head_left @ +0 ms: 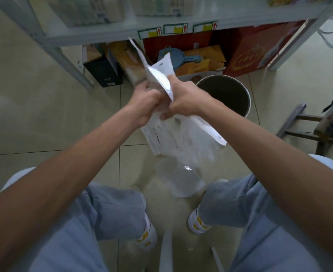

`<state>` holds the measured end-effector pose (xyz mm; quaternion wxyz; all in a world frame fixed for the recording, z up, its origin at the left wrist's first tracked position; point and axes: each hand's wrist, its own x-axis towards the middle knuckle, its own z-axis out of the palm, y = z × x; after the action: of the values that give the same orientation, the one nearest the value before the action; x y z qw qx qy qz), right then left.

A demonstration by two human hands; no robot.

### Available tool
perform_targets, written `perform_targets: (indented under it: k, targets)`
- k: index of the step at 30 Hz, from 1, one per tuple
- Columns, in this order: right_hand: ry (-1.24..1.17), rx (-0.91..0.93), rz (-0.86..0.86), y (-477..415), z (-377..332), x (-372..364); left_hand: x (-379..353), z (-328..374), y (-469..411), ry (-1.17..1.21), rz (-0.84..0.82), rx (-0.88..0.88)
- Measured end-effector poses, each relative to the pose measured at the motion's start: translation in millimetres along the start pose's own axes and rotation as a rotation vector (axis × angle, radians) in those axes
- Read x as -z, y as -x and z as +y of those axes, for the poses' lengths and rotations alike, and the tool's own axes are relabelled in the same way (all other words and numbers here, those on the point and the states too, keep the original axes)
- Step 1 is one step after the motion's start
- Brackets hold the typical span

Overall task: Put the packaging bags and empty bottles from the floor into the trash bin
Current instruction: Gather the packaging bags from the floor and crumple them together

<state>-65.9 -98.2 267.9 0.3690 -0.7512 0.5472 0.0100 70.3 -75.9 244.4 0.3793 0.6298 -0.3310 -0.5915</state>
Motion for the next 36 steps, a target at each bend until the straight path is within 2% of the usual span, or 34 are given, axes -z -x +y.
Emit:
perform_targets:
  k: [2, 4, 10, 12, 15, 16, 17, 18, 21, 24, 26, 27, 28, 30, 31, 34, 36]
  targets:
    - [0.078, -0.016, 0.178, 3, 4, 5, -6, 14, 1, -0.001, -0.097, -0.023]
    - [0.097, -0.010, 0.282, 5, 8, 10, -3, 24, -1, -0.045, -0.186, -0.051]
    - [0.059, -0.021, 0.361, 3, 15, 10, 13, 26, -7, -0.044, -0.398, -0.020]
    - [0.053, -0.028, 0.383, 2, 15, 9, 14, 28, -10, -0.025, -0.334, -0.025]
    - [0.060, -0.023, 0.446, 1, 17, 14, 19, 12, -25, -0.029, -0.010, -0.004]
    - [0.063, -0.022, 0.468, 2, 17, 16, 24, -1, -34, -0.127, 0.080, 0.009]
    - [0.065, -0.019, 0.487, 3, 17, 18, 30, -17, -41, -0.321, 0.113, 0.024]
    - [0.068, -0.021, 0.498, 4, 17, 20, 36, -39, -48, -0.565, 0.073, 0.043]
    - [0.096, -0.010, 0.485, 11, 16, 16, 39, -125, -53, -1.237, -0.216, 0.172]
    - [0.123, -0.001, 0.429, 13, 12, 0, 18, -236, -38, -1.597, -0.514, 0.271]
    - [0.143, -0.026, 0.357, 12, 11, -7, -3, -303, -19, -1.588, -0.611, 0.320]
    - [0.144, -0.030, 0.324, 12, 10, -9, -10, -332, -14, -1.546, -0.586, 0.287]
    - [0.143, -0.024, 0.306, 11, 11, -10, -16, -358, -8, -1.522, -0.538, 0.160]
    - [0.143, -0.015, 0.299, 11, 12, -10, -17, -412, -3, -1.472, -0.688, 0.296]
    - [0.141, -0.014, 0.300, 10, 12, -9, -17, -418, -4, -1.449, -0.700, 0.310]
    - [0.110, -0.020, 0.273, 9, 12, -9, -24, -402, -17, -1.525, -0.476, -0.037]
    - [0.100, -0.007, 0.254, 8, 10, -9, -16, -408, -28, -1.631, -0.627, 0.032]
